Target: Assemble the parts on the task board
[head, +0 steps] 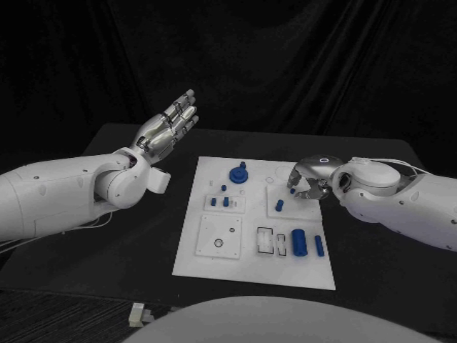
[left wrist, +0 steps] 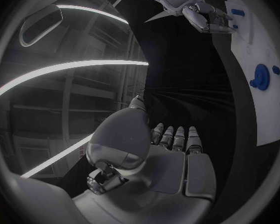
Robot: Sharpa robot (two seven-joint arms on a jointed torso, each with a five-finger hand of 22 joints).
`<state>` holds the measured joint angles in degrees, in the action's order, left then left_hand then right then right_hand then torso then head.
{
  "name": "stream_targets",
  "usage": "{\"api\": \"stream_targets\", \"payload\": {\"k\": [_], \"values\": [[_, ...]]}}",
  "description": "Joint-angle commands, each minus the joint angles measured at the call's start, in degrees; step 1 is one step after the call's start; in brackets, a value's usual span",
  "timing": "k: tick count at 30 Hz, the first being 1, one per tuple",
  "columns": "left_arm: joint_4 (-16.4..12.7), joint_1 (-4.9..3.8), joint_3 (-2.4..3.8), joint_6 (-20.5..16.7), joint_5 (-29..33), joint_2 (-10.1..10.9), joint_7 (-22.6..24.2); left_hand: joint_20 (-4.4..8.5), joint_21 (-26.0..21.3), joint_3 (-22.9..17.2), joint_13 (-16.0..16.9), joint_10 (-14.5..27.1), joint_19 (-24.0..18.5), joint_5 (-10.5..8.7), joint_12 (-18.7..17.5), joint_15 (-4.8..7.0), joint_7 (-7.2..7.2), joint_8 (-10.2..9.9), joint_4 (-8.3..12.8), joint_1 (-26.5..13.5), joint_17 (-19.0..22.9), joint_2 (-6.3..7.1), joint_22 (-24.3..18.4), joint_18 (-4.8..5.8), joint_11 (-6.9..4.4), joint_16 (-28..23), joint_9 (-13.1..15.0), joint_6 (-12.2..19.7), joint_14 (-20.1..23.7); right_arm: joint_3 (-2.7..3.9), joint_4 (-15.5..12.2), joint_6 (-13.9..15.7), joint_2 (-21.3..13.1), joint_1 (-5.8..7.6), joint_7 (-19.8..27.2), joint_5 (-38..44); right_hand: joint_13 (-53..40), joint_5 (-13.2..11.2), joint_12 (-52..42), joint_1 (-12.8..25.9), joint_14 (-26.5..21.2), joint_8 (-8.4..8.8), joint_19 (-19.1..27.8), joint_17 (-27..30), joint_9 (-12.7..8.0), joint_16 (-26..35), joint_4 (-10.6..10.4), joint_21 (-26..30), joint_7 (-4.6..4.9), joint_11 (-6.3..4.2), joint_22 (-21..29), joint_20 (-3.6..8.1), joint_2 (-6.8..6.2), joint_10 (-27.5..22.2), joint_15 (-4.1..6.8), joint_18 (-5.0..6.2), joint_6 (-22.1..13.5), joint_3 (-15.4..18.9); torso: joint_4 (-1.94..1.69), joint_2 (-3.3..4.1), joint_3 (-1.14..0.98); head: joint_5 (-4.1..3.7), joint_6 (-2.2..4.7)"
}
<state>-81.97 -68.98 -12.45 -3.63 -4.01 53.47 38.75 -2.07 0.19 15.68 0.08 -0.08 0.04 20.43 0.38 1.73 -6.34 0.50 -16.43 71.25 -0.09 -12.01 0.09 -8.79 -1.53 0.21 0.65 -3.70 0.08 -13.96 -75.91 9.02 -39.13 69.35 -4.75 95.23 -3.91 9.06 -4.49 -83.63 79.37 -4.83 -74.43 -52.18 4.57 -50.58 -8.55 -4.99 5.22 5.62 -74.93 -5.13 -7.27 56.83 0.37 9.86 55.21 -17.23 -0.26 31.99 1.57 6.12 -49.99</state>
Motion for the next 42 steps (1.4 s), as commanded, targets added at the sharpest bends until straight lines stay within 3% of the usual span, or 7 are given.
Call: {"api": "stream_targets", "payload": {"k": [1, 6, 18, 21, 25, 32, 42], "values": [[0.00, 0.09, 0.06, 1.30, 0.27, -0.11, 2.32, -0.46, -0.19, -0.53, -0.08, 0.08, -0.04, 0.44, -0.38, 0.03, 0.50, 0.22, -0.02, 0.92, 0.09, -0.06, -0.09, 0.50, 0.62, -0.21, 0.07, -0.06, -0.08, 0.05, 0.29, 1.03, 0.20, -0.28, 0.81, 0.17, -0.09, 0.40, -0.22, -0.22, -0.50, -0.61, 0.09, 0.28, 0.32, 0.23, 0.30, 0.37, -0.23, -0.05, -1.22, -0.34, 0.70, 0.64, 0.28, 0.54, 1.39, 0.18, -0.07, -0.01, 0.02, -0.22, -0.01], [0.07, 0.14, 0.06, 1.50, 0.27, -0.23, 2.11, -0.83, -0.19, -0.71, -0.08, 0.08, -0.04, 0.92, -0.38, -0.29, 0.69, 0.24, 0.02, 1.39, 0.09, -0.11, -0.09, 0.46, 0.86, -0.21, 0.08, -0.12, -0.08, 0.06, 1.15, 1.38, 0.72, -0.60, 1.15, 0.17, -0.18, 1.48, -0.55, -0.58, -1.04, -0.86, 0.32, 0.80, 0.71, 0.88, 0.77, 0.55, 0.00, -0.56, -1.30, -0.14, 1.07, 1.43, 0.56, 0.57, 2.65, -0.10, -0.01, -0.01, 0.08, -0.41, -0.01], [0.10, 0.32, 0.06, 2.34, 0.27, -0.39, 1.39, -2.76, -0.19, -1.35, -0.08, 0.08, -0.04, 2.54, -0.38, -1.81, 1.41, 0.32, 0.30, 3.12, 0.09, -0.28, -0.09, 0.06, 2.23, -0.21, 0.15, -0.52, -0.08, 0.07, 2.80, 2.19, 1.89, -1.37, 1.92, 0.17, -0.20, 3.38, -1.88, -2.73, -0.68, -0.77, 0.17, 0.06, 1.41, 0.03, 2.67, -0.21, 1.90, -0.92, -1.62, 0.43, 1.58, 5.47, 0.77, 0.41, 4.46, -2.52, -0.10, 0.00, 0.04, -0.44, -0.01], [0.11, 0.38, 0.06, 2.57, 0.26, -0.43, 1.17, -3.57, -0.19, -1.76, -0.08, 0.08, -0.04, 4.00, -0.38, -2.49, 1.86, 0.35, 0.80, 4.11, 0.09, -0.32, -0.09, -0.08, 2.98, -0.21, 0.18, -0.70, -0.08, 0.07, 3.32, 2.36, 2.16, -1.48, 2.14, 0.17, -0.16, 3.96, -2.11, -3.51, -0.70, -0.90, 0.23, 0.12, 1.58, 0.09, 3.45, -0.71, 2.17, -0.97, -1.71, 0.43, 1.74, 6.62, 0.50, 0.29, 5.22, -3.27, -0.08, 0.00, 0.06, -0.54, -0.01], [0.03, 0.44, 0.06, 2.84, 0.26, -0.33, 0.82, -4.52, -0.19, -2.28, -0.08, 0.08, -0.04, 6.14, -0.38, -3.12, 2.33, 0.46, 1.79, 5.36, 0.09, -0.32, -0.09, -0.38, 3.49, -0.21, 0.27, -1.22, -0.08, 0.07, 3.73, 2.67, 2.37, -1.58, 2.39, 0.17, -0.11, 4.14, -2.33, -3.82, -0.59, -1.07, 0.42, -0.03, 1.78, -0.08, 4.07, -1.53, 2.40, -1.07, -1.74, 0.37, 1.88, 8.28, 0.18, 0.14, 6.31, -3.80, -0.02, -0.06, 0.09, -0.79, -0.01], [0.09, 0.51, 0.06, 2.91, 0.26, -0.24, 0.51, -5.12, -0.19, -2.44, -0.08, 0.08, -0.04, 6.83, -0.38, -3.54, 2.64, 0.52, 2.01, 5.67, 0.09, -0.41, -0.09, -0.53, 3.69, -0.21, 0.32, -1.52, -0.08, 0.08, 3.76, 4.33, 2.36, -1.64, 2.92, 0.17, -0.08, 3.63, -2.67, -3.97, -0.35, -1.57, 0.73, 0.14, 2.17, 0.05, 4.80, -2.94, 2.44, -1.39, -1.72, 0.42, 2.09, 11.18, 0.22, 0.14, 8.57, -3.97, -0.10, -0.15, 0.07, -0.62, -0.01], [0.25, 0.53, 0.06, 2.89, 0.27, -0.50, 0.15, -6.06, -0.19, -2.71, -0.08, 0.08, -0.04, 7.74, -0.38, -4.28, 2.91, 0.54, 2.51, 6.24, 0.09, -0.53, -0.09, -0.78, 4.23, -0.21, 0.33, -1.63, -0.08, 0.51, 2.09, 7.04, 0.72, -1.21, 3.14, 0.17, -0.02, 3.13, -2.55, -3.72, -0.18, -1.63, 0.87, 0.05, 2.26, -0.05, 4.79, -3.41, 2.34, -1.49, -1.69, 0.43, 2.09, 11.81, 0.28, 0.15, 9.18, -3.78, -0.27, -0.26, 0.22, -0.06, -0.01]]}}
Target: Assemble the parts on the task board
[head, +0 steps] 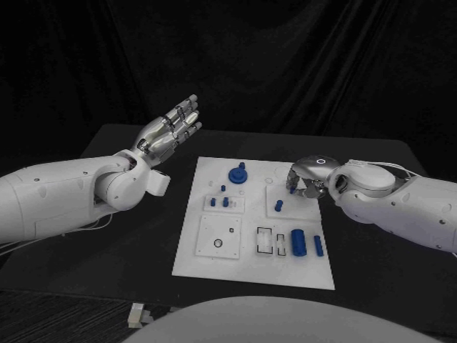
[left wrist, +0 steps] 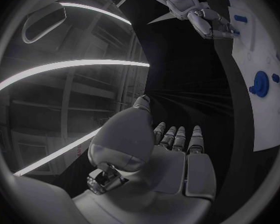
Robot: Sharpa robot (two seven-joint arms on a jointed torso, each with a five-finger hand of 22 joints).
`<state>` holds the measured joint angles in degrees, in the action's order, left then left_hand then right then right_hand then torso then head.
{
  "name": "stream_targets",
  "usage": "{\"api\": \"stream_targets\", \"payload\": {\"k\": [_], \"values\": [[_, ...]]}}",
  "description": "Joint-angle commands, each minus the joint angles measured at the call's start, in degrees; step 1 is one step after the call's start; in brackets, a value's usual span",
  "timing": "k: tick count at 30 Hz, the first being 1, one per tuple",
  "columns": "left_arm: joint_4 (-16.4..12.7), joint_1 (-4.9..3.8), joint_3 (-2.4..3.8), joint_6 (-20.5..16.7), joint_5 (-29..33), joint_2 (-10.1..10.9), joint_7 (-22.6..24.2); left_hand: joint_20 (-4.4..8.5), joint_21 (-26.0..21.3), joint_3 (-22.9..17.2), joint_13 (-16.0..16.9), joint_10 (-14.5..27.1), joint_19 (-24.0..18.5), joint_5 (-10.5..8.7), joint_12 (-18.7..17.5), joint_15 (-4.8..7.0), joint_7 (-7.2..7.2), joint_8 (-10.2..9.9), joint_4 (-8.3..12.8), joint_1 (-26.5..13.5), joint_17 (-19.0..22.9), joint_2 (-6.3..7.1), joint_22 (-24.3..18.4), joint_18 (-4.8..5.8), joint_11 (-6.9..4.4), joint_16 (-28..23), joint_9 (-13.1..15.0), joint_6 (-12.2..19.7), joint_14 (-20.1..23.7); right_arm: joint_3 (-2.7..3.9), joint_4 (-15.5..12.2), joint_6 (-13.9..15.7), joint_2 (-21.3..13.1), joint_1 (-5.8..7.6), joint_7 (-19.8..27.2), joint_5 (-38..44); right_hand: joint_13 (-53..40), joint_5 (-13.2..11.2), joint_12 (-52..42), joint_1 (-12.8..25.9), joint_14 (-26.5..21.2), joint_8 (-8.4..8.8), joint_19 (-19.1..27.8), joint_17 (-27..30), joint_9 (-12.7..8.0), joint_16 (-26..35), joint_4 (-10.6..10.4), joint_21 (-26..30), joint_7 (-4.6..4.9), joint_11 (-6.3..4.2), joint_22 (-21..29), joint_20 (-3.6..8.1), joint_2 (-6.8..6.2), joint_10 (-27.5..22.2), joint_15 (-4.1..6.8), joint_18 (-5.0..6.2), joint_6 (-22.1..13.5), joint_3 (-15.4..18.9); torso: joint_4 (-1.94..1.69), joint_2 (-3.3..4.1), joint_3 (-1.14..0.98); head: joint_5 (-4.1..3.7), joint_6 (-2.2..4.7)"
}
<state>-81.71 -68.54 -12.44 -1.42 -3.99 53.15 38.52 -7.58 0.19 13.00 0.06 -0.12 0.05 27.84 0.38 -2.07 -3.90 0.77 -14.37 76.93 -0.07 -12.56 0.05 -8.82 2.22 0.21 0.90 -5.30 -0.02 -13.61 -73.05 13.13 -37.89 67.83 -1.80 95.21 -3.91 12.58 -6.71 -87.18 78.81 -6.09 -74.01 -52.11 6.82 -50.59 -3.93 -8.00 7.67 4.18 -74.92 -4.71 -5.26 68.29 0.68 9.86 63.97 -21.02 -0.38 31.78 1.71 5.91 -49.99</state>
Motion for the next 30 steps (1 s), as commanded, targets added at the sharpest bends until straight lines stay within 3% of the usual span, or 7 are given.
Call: {"api": "stream_targets", "payload": {"k": [1, 5, 10, 17, 21, 24, 30], "values": [[-0.01, 0.09, 0.06, 0.69, 0.24, -0.19, 0.37, -0.55, -0.19, -0.03, -0.06, 0.12, -0.05, 0.33, -0.38, -0.47, 0.48, 0.26, 0.45, 0.55, 0.07, 0.02, -0.05, -0.75, 0.48, -0.21, 0.08, -0.03, 0.02, 0.19, -1.05, 3.06, -0.71, 0.46, 0.17, 0.19, 0.00, -0.44, -0.28, -0.02, 0.42, -0.37, 0.49, -0.02, 0.03, -0.05, 0.09, -0.48, -0.12, -0.05, -1.69, 0.01, 0.11, 0.41, -0.05, 0.15, 0.53, 0.05, -0.11, -0.02, 0.04, 0.24, -0.01], [0.05, 0.09, 0.06, 0.65, 0.25, -0.25, 0.21, -0.71, -0.19, -0.07, -0.06, 0.12, -0.05, 0.43, -0.38, -0.62, 0.53, 0.27, 0.54, 0.63, 0.07, -0.01, -0.05, -0.78, 0.56, -0.21, 0.08, -0.07, 0.02, 0.29, -3.22, 3.26, -2.09, 1.76, -0.13, 0.19, 0.02, -0.48, -0.21, 0.17, 0.47, -0.38, 0.53, -0.01, 0.05, -0.04, -0.03, -0.58, -0.17, -0.08, -1.67, -0.01, 0.12, 0.52, -0.05, 0.15, 0.69, 0.13, -0.11, -0.05, 0.10, 0.85, -0.01], [0.15, 0.10, 0.06, 0.50, 0.25, -0.45, -0.08, -0.87, -0.19, -0.08, -0.06, 0.12, -0.05, 0.42, -0.38, -0.80, 0.57, 0.27, 0.58, 0.65, 0.07, -0.02, -0.05, -0.79, 0.70, -0.21, 0.08, -0.07, 0.02, 0.33, -7.06, 2.55, -4.14, 4.22, -0.78, 0.19, 0.03, -0.50, -0.17, 0.25, 0.47, -0.39, 0.57, 0.06, 0.07, 0.04, -0.09, -0.63, -0.22, -0.11, -1.66, -0.02, 0.18, 0.60, -0.04, 0.15, 0.80, 0.15, 0.04, -0.01, 0.11, 2.42, -0.01], [0.20, 0.09, 0.06, 0.49, 0.25, -0.80, -0.29, -1.01, -0.19, -0.11, -0.06, 0.12, -0.05, 0.47, -0.38, -0.97, 0.65, 0.28, 0.64, 0.69, 0.07, -0.05, -0.05, -0.78, 0.93, -0.21, 0.09, -0.12, 0.02, 0.33, -14.24, 1.26, -6.91, 6.75, -1.54, 0.19, 0.05, -0.60, -0.11, 0.38, 0.41, -0.39, 0.67, 0.22, 0.09, 0.23, -0.19, -0.68, -0.21, -0.11, -1.65, -0.04, 0.22, 0.68, -0.05, 0.15, 0.93, 0.20, 0.12, -0.02, 0.04, 3.31, -0.01], [0.28, 0.09, 0.06, 0.63, 0.25, -0.90, -0.44, -1.09, -0.19, -0.14, -0.06, 0.12, -0.05, 0.52, -0.38, -1.06, 0.68, 0.29, 0.67, 0.71, 0.07, -0.11, -0.05, -0.77, 1.05, -0.21, 0.09, -0.14, 0.02, 0.31, -18.15, 0.12, -7.27, 6.91, -1.45, 0.19, 0.06, -0.66, -0.08, 0.42, 0.40, -0.37, 0.70, 0.27, 0.09, 0.28, -0.19, -0.71, -0.21, -0.12, -1.64, -0.04, 0.17, 0.73, -0.05, 0.16, 0.95, 0.24, 0.25, 0.02, 0.00, 3.65, -0.01], [0.31, 0.10, 0.06, 0.84, 0.25, -0.89, -0.54, -1.29, -0.19, -0.25, -0.06, 0.12, -0.05, 0.55, -0.38, -1.37, 0.84, 0.28, 0.68, 0.74, 0.07, -0.35, -0.05, -0.72, 1.16, -0.21, 0.09, -0.14, 0.02, 0.28, -20.56, 0.01, -6.68, 6.22, -1.02, 0.19, 0.10, -0.76, 0.09, 0.21, 0.60, -0.17, 0.68, -0.15, 0.00, -0.16, -0.01, -1.12, -0.18, -0.12, -1.69, -0.02, 0.19, 0.69, -0.01, 0.16, 0.78, 0.14, 0.37, 0.00, -0.01, 3.76, -0.01], [0.29, 0.19, 0.06, 1.02, 0.25, -1.06, -0.41, -1.56, -0.19, -0.27, -0.06, 0.12, -0.05, 0.21, -0.38, -1.65, 1.06, 0.29, 0.65, 0.69, 0.07, -0.50, -0.05, -0.65, 1.19, -0.21, 0.10, -0.19, 0.02, 0.27, -21.70, 0.97, -3.74, 3.87, -0.01, 0.21, 0.16, -0.38, 0.46, -0.10, 1.52, 0.17, 0.06, -1.85, -0.16, -2.09, 0.28, -3.85, -0.11, -0.07, -2.11, 0.01, 0.18, 0.67, 0.03, -0.07, 0.70, -0.02, 0.46, -0.11, 0.06, 3.82, -0.01]]}}
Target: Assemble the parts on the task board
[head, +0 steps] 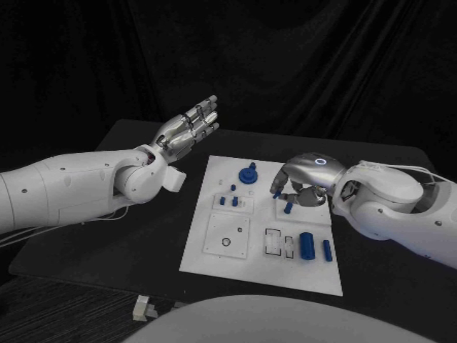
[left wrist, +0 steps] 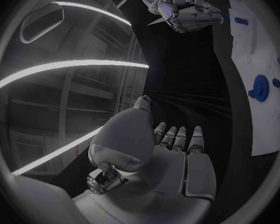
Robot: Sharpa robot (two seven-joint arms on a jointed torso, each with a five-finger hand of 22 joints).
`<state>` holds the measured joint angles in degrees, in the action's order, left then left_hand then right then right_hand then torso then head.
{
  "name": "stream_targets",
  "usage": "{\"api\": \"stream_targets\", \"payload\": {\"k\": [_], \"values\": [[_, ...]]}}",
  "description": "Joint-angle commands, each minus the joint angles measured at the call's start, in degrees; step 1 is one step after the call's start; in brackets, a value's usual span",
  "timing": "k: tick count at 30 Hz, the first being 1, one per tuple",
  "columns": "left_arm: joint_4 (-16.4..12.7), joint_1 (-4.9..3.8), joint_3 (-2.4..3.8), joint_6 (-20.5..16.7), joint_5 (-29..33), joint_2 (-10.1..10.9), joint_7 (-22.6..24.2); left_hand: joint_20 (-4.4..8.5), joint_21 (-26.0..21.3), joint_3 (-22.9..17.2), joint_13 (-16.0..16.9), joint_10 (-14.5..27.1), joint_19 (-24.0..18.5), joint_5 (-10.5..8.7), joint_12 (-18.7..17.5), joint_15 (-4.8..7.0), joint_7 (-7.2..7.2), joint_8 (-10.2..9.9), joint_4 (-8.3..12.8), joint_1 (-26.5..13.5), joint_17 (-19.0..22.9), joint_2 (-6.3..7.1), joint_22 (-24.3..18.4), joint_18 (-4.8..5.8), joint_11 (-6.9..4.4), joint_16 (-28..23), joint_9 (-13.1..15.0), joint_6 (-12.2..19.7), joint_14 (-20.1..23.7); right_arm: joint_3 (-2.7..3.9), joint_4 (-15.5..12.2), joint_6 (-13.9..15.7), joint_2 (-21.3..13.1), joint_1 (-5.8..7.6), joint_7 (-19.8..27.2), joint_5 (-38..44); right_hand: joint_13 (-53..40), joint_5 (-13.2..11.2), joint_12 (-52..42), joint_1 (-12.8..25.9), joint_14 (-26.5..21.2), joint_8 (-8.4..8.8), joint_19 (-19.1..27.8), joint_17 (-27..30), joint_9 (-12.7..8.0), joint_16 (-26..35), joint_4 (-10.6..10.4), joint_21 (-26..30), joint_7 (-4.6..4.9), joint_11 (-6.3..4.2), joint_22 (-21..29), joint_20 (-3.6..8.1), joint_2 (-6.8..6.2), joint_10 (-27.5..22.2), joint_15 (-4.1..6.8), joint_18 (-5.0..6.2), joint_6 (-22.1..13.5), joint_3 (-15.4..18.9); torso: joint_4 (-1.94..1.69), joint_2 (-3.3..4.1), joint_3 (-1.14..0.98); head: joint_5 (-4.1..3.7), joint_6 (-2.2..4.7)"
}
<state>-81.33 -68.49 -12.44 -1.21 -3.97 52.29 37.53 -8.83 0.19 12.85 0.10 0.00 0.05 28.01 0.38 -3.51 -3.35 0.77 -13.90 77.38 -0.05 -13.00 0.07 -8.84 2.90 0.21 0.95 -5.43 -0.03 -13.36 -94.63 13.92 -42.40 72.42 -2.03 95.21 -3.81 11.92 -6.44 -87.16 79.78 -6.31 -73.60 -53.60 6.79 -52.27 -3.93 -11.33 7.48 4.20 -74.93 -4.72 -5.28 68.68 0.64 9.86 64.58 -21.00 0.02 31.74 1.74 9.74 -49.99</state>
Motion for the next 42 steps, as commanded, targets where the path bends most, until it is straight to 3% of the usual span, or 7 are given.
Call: {"api": "stream_targets", "payload": {"k": [1, 8, 11, 14, 27, 33, 42], "values": [[-0.09, 0.17, 0.06, 0.76, 0.23, -0.24, 0.66, -0.30, -0.19, -0.08, -0.10, 0.00, -0.05, -0.12, -0.38, -0.18, 0.53, 0.30, 0.15, 0.20, 0.05, -0.03, -0.07, -0.64, 0.49, -0.21, 0.05, -0.07, 0.03, 0.01, 0.15, 0.38, 1.50, -1.18, 0.37, 0.48, 0.06, 0.38, 0.25, -0.15, 0.72, 0.43, -0.47, -0.67, -0.14, -0.76, 0.32, -0.97, 0.09, -0.08, -2.16, 0.02, 0.20, 0.30, 0.07, -0.11, 0.11, -0.05, 0.02, -0.09, 0.03, -0.07, -0.01], [-0.10, 0.30, 0.06, -0.68, 0.23, -0.56, 1.68, 0.29, -0.19, 0.24, -0.10, 0.00, -0.05, -0.83, -0.38, 0.50, 0.44, 0.29, -0.14, -0.13, 0.05, 0.21, -0.07, -0.73, 0.16, -0.21, 0.05, -0.05, 0.03, 0.02, 2.98, 1.42, 6.26, -4.05, 0.68, 4.95, 0.07, 0.52, 0.48, 0.09, 1.24, 0.63, -0.82, -1.75, -0.24, -2.00, 0.29, -2.60, 0.12, -0.03, -2.36, -0.01, -0.02, 0.31, 0.03, -0.29, 0.14, 0.07, -0.21, 0.00, -0.05, 0.28, -0.01], [0.00, 0.33, 0.06, -0.88, 0.23, -0.70, 1.83, 1.63, -0.19, 0.55, -0.10, 0.00, -0.05, -1.10, -0.38, 1.89, 0.62, 0.30, -0.57, -0.31, 0.05, 0.52, -0.07, -0.76, -1.07, -0.21, 0.06, -0.13, 0.03, 0.02, 4.02, 1.25, 7.71, -4.95, 0.63, 5.57, 0.08, 0.55, 0.57, 0.14, 1.44, 0.72, -0.93, -2.14, -0.28, -2.46, 0.29, -3.04, 0.12, -0.03, -2.41, -0.02, -0.06, 0.29, 0.03, -0.33, 0.12, 0.07, -0.26, 0.06, -0.03, 0.31, -0.01], [0.12, 0.41, 0.06, -0.70, 0.23, -0.88, 1.80, 1.67, -0.19, 0.51, -0.10, 0.00, -0.05, -1.01, -0.38, 1.92, 0.80, 0.30, -0.61, -0.26, 0.05, 0.46, -0.07, -0.76, -1.23, -0.21, 0.06, -0.13, 0.03, 0.02, 5.20, 0.56, 9.20, -5.73, 0.45, 5.93, 0.08, 0.51, 0.70, 0.14, 1.58, 0.86, -0.98, -2.36, -0.35, -2.76, 0.36, -3.29, 0.13, -0.01, -2.42, -0.02, -0.17, 0.26, 0.03, -0.33, 0.04, 0.07, -0.19, 0.03, 0.02, 0.46, -0.01], [0.34, 0.92, 0.06, -0.14, 0.23, -1.04, 1.63, 1.48, -0.19, 0.24, -0.10, 0.00, -0.05, -0.65, -0.38, 1.74, 1.48, 0.34, -0.57, 0.01, 0.05, 0.06, -0.07, -0.75, -1.20, -0.21, 0.09, -0.29, 0.03, 0.02, 7.37, -1.47, 12.05, -6.84, -0.94, 8.04, 0.08, 0.23, 0.91, 0.28, 1.48, 1.09, -0.80, -2.17, -0.46, -2.60, 0.39, -3.05, 0.18, 0.04, -2.32, -0.06, -0.42, 0.21, -0.04, -0.29, -0.04, 0.13, -0.01, 0.00, 0.07, 0.24, -0.01], [0.36, 1.02, 0.06, -0.02, 0.23, -1.20, 1.53, 1.37, -0.19, 0.12, -0.10, 0.00, -0.05, -0.41, -0.38, 1.65, 1.98, 0.36, -0.43, 0.23, 0.05, -0.02, -0.07, -0.77, -1.42, -0.21, 0.10, -0.39, 0.03, 0.02, 7.67, -1.67, 12.88, -7.40, -0.98, 8.46, 0.01, 0.23, 0.94, -0.23, 1.40, 1.19, -0.69, -2.17, -0.51, -2.63, 0.94, -3.39, 0.12, -0.05, -2.34, 0.00, -0.72, 0.55, 0.06, -0.23, 0.19, 0.00, -0.15, -0.06, 0.03, 0.08, -0.01], [0.48, 1.07, 0.06, 0.17, 0.23, -1.38, 1.37, 1.28, -0.19, 0.01, -0.10, 0.00, -0.05, -0.21, -0.38, 1.50, 2.33, 0.38, -0.28, 0.43, 0.05, -0.11, -0.07, -0.76, -1.69, -0.21, 0.12, -0.49, 0.03, 0.02, 8.03, -2.47, 13.19, -8.45, -1.23, 8.59, 0.00, 0.01, 1.01, -0.21, 1.23, 1.33, -0.45, -1.92, -0.58, -2.36, 1.06, -2.97, 0.19, -0.01, -2.24, 0.00, -1.01, 0.64, 0.04, -0.17, 0.17, 0.09, -0.14, -0.09, 0.09, 0.59, -0.01]]}}
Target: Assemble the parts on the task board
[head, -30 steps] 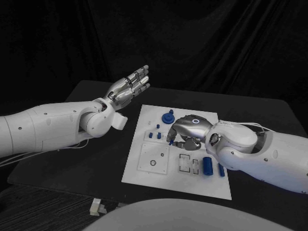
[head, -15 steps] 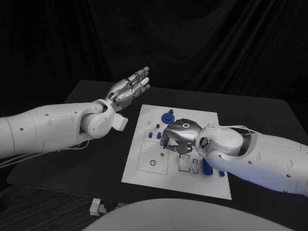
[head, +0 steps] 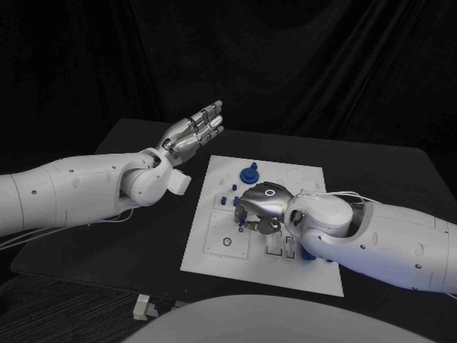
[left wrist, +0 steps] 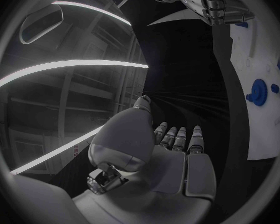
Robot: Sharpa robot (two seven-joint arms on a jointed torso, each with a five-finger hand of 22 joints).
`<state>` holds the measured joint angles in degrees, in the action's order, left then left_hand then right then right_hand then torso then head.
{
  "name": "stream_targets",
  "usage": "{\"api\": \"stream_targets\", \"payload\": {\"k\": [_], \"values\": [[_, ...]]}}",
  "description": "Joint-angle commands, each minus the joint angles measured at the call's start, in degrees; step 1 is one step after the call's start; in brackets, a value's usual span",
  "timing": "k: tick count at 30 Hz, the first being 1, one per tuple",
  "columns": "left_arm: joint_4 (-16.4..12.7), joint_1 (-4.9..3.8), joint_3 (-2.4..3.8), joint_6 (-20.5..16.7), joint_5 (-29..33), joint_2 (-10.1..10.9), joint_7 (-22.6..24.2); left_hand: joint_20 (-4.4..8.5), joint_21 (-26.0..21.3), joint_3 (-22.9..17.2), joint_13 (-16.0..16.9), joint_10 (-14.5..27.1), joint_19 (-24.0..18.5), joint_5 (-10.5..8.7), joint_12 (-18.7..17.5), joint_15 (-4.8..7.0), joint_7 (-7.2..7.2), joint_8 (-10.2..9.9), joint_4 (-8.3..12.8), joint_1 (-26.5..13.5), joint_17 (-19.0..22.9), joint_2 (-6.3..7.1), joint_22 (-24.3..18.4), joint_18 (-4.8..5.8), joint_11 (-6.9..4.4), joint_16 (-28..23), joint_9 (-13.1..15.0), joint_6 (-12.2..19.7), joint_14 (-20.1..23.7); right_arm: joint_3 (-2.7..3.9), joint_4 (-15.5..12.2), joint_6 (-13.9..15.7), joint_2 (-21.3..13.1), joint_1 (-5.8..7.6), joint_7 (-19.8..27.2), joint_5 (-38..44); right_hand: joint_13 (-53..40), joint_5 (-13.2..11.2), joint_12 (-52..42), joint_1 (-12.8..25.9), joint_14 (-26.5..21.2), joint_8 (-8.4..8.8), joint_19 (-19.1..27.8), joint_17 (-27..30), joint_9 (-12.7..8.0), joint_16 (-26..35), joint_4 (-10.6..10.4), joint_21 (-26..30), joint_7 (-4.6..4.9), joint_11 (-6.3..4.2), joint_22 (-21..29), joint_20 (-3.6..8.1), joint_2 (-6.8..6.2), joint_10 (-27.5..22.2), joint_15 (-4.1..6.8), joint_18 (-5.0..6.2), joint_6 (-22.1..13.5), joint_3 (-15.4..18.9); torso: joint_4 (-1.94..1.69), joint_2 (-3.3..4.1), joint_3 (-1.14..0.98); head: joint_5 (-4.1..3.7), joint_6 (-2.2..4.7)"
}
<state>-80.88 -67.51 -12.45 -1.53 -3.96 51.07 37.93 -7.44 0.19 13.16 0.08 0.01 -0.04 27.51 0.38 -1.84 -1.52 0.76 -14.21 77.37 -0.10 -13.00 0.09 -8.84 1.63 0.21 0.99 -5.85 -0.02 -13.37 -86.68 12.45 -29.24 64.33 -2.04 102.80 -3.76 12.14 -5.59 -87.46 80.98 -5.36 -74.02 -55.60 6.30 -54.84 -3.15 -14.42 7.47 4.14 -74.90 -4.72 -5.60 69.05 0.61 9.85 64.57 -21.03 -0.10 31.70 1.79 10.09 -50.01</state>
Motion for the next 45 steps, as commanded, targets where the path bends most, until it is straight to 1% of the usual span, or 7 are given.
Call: {"api": "stream_targets", "payload": {"k": [1, 30, 34, 38, 40, 42, 45], "values": [[0.07, 0.10, 0.06, 0.54, 0.22, -0.19, 0.97, -0.15, -0.19, -0.32, -0.08, -0.01, 0.04, 0.31, -0.38, -0.23, 0.56, 0.38, 0.06, 0.46, 0.10, -0.13, -0.09, -0.74, -0.52, -0.21, 0.08, -0.04, 0.02, 0.03, 0.19, -1.10, 0.09, -0.52, -1.27, 1.01, -0.05, -0.22, 0.17, 0.09, -0.01, 0.39, 0.01, 0.19, -0.10, 0.32, 0.28, 0.23, 0.20, 0.06, -2.24, 0.00, -0.70, 0.27, 0.07, -0.15, 0.17, 0.11, 0.01, -0.03, 0.04, 0.25, 0.01], [0.78, 0.39, 0.06, 1.43, 0.22, -1.02, 0.74, -0.45, -0.19, -0.43, -0.08, -0.01, 0.04, 0.44, -0.38, -0.76, 0.90, 0.34, 0.13, 0.54, 0.10, -0.34, -0.09, -0.55, -1.14, -0.21, 0.05, 0.10, 0.02, 0.03, 1.18, -1.88, 0.61, -2.22, -1.65, 1.02, -0.10, -0.56, 0.49, 0.18, -0.72, 1.04, 1.00, 0.90, -0.41, 1.14, 0.46, 0.74, 0.43, 0.23, -2.03, -0.06, -1.02, 0.34, -0.08, -0.08, -0.15, 0.14, -0.03, -0.03, 0.04, 0.55, 0.01], [0.84, 0.48, 0.06, 1.54, 0.22, -1.04, 0.68, -0.47, -0.19, -0.44, -0.08, -0.01, 0.04, 0.45, -0.38, -0.80, 0.90, 0.33, 0.13, 0.54, 0.10, -0.37, -0.09, -0.54, -1.13, -0.21, 0.04, 0.15, 0.02, 0.03, 1.23, -1.63, 0.53, -2.29, -1.84, 1.02, 0.14, -3.07, 2.05, 2.57, -1.30, 1.94, 2.13, 1.21, -1.86, 1.43, -1.16, 2.04, 0.63, 1.13, -1.52, -0.72, -2.24, -3.64, -0.95, -0.11, -5.22, 0.76, -0.02, -0.06, 0.02, 0.61, 0.01], [0.86, 0.54, 0.06, 1.57, 0.22, -0.97, 0.65, -0.50, -0.19, -0.46, -0.08, -0.01, 0.04, 0.47, -0.38, -0.84, 0.91, 0.33, 0.13, 0.55, 0.10, -0.41, -0.09, -0.52, -1.12, -0.21, 0.05, 0.15, 0.02, 0.03, 1.24, -0.41, 0.20, -2.32, -2.34, 1.02, -0.08, -5.07, 1.68, 4.45, -2.70, 1.78, 3.29, 0.72, -2.64, 0.66, -2.34, 3.36, -4.40, 2.03, -1.16, -1.04, -3.49, -13.46, -0.65, 0.44, -15.65, 3.82, -0.01, -0.07, 0.04, 0.68, 0.01], [0.86, 0.56, 0.06, 1.56, 0.22, -0.93, 0.62, -0.50, -0.19, -0.46, -0.08, -0.01, 0.04, 0.47, -0.38, -0.84, 0.91, 0.33, 0.13, 0.55, 0.10, -0.41, -0.09, -0.52, -1.12, -0.21, 0.05, 0.15, 0.02, 0.03, 1.13, 1.06, -0.22, -2.32, -2.41, 1.02, -0.42, -5.98, 0.72, 4.04, -4.80, 2.02, 4.32, 1.26, -2.96, 0.79, -4.42, 4.70, -6.02, 2.43, -0.96, -1.57, -3.69, -19.49, -1.20, 0.52, -27.27, 9.14, 0.00, -0.07, 0.04, 0.75, 0.01], [0.86, 0.57, 0.06, 1.55, 0.22, -0.91, 0.58, -0.50, -0.19, -0.46, -0.08, -0.01, 0.04, 0.47, -0.38, -0.84, 0.91, 0.33, 0.13, 0.55, 0.10, -0.41, -0.09, -0.52, -1.12, -0.21, 0.05, 0.15, 0.02, 0.03, 0.88, 2.43, -0.72, -2.32, -2.48, 1.02, -0.45, -6.21, 0.28, 3.56, -5.42, 2.21, 4.44, 1.66, -3.10, 0.96, -5.74, 5.07, -6.79, 2.52, -0.93, -1.85, -3.96, -21.12, -1.16, 0.40, -29.45, 10.70, -0.01, -0.06, 0.02, 0.80, 0.01], [0.84, 0.59, 0.06, 1.55, 0.22, -0.87, 0.49, -0.52, -0.19, -0.47, -0.08, -0.01, 0.04, 0.47, -0.38, -0.87, 0.93, 0.33, 0.14, 0.55, 0.10, -0.43, -0.09, -0.50, -1.11, -0.21, 0.05, 0.13, 0.02, 0.06, -0.15, 6.34, -2.32, -2.19, -2.13, 1.02, -0.23, -7.10, -0.93, 0.70, -7.45, 2.66, 4.99, 3.41, -3.51, 2.05, -13.73, 6.42, -7.92, 3.06, -0.75, -2.34, -7.44, -26.31, -1.74, 0.36, -35.72, 14.86, -0.14, -0.07, -0.01, 0.68, 0.01]]}}
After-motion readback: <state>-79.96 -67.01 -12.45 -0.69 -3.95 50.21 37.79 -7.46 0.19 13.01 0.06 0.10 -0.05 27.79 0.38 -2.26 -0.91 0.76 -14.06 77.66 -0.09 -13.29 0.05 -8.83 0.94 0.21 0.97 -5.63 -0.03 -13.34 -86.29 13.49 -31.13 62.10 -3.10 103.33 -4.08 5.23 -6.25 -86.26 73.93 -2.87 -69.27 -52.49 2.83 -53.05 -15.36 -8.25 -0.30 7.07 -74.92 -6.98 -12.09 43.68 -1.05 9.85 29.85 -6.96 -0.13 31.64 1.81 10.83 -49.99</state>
